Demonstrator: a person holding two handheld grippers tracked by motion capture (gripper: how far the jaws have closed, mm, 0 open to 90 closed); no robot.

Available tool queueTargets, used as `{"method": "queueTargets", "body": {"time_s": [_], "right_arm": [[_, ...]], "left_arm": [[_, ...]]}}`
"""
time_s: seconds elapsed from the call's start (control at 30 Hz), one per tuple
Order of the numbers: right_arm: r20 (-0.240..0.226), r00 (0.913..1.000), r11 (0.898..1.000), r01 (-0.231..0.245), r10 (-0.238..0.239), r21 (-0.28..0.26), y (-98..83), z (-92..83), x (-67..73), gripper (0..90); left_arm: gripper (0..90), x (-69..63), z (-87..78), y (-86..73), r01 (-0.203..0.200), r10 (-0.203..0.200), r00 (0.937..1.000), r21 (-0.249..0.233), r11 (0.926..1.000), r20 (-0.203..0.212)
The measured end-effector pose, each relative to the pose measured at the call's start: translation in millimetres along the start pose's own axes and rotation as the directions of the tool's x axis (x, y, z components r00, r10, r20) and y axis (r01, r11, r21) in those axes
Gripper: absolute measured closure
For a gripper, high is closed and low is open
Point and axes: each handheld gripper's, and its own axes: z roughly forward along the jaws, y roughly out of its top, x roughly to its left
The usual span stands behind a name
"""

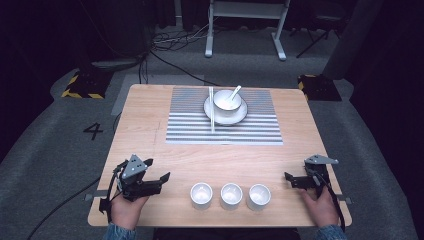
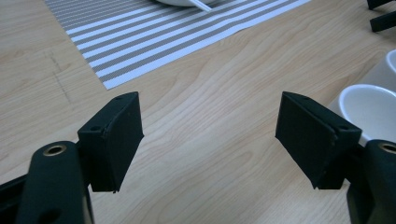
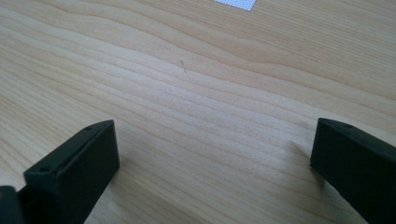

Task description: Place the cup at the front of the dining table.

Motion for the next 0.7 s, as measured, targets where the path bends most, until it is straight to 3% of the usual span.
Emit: {"method": "queueTargets", "body": {"time_s": [0.13,0.27,0.4,0.53,0.7], "right_arm": [[0.0,1.0,1.0,0.0,0.0,0.0,0.0,0.0,0.0,1.0],[0.0,1.0,1.0,0.0,0.0,0.0,0.0,0.0,0.0,1.1],[0.0,1.0,1.0,0.0,0.0,0.0,0.0,0.0,0.0,1.1],[0.0,1.0,1.0,0.0,0.0,0.0,0.0,0.0,0.0,1.0],[0.0,1.0,1.0,0.0,0.0,0.0,0.0,0.0,0.0,1.1]], "left_arm": [[23.4,-3.7,5.9,4.4,0.003,-0.003,0.9993,-0.006,1.0,0.036],[23.3,-11.4,12.9,11.0,-0.018,0.019,0.9973,-0.009,0.9998,0.072],[22.9,-21.9,15.7,17.4,-0.02,0.024,0.989,-0.031,0.9993,0.146],[22.7,-35.4,16.0,21.9,-0.059,0.065,0.9836,-0.037,0.9975,0.168],[21.8,-45.9,18.2,22.7,-0.075,0.08,0.9772,-0.037,0.9965,0.196]]}}
